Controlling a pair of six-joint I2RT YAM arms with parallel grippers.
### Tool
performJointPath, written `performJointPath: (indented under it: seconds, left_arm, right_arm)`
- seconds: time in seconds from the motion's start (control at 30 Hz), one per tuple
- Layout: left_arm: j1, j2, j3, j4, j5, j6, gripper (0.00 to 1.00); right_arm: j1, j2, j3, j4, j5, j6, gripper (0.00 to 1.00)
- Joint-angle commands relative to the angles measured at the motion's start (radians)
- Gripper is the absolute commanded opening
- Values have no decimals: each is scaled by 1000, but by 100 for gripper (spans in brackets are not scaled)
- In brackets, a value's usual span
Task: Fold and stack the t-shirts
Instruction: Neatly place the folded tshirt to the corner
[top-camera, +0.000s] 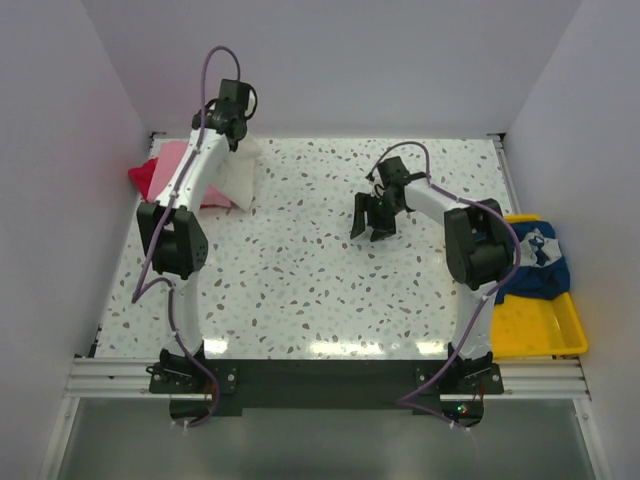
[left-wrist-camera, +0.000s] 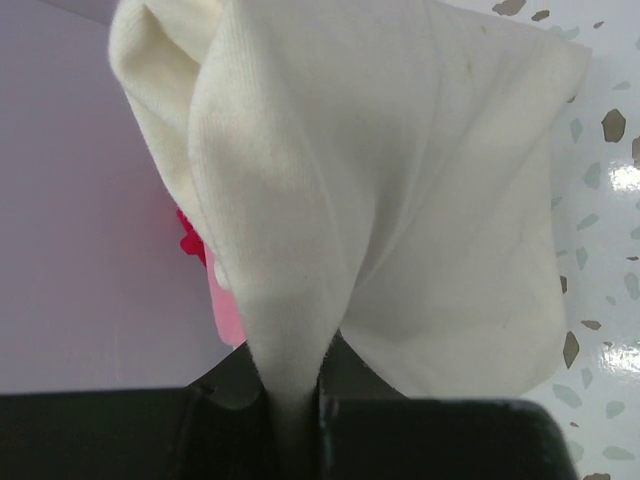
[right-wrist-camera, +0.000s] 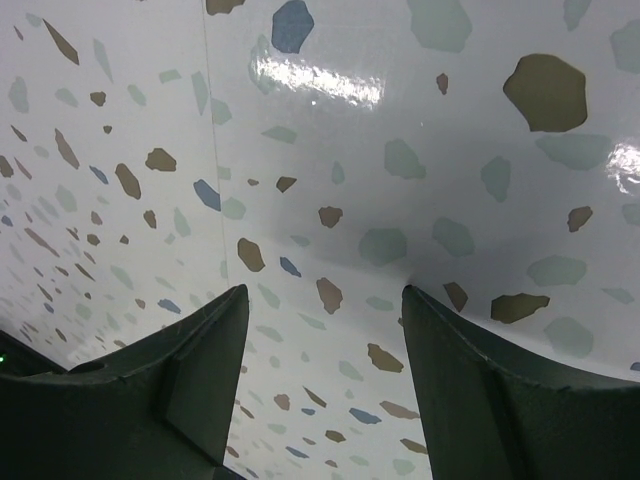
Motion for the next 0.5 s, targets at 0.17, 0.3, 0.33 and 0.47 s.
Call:
performJointPath:
  seconds: [0.17,0.3,0.33,0.47]
  left_arm:
    - [73,-96,85,23,25,18,0]
    - [96,-107,85,26,34,18,0]
    - [100,-107,86,28,37,17,0]
    - [128,-114,80,32,36,16,0]
  right_arm:
    - [-3,-69,-28,3,-15,-17,66]
    - [0,-76,-32,3,-15,-15,66]
    - [0,-76,-32,3,-16,-15,66]
    - [-1,-79,-32,2,-18,-14,66]
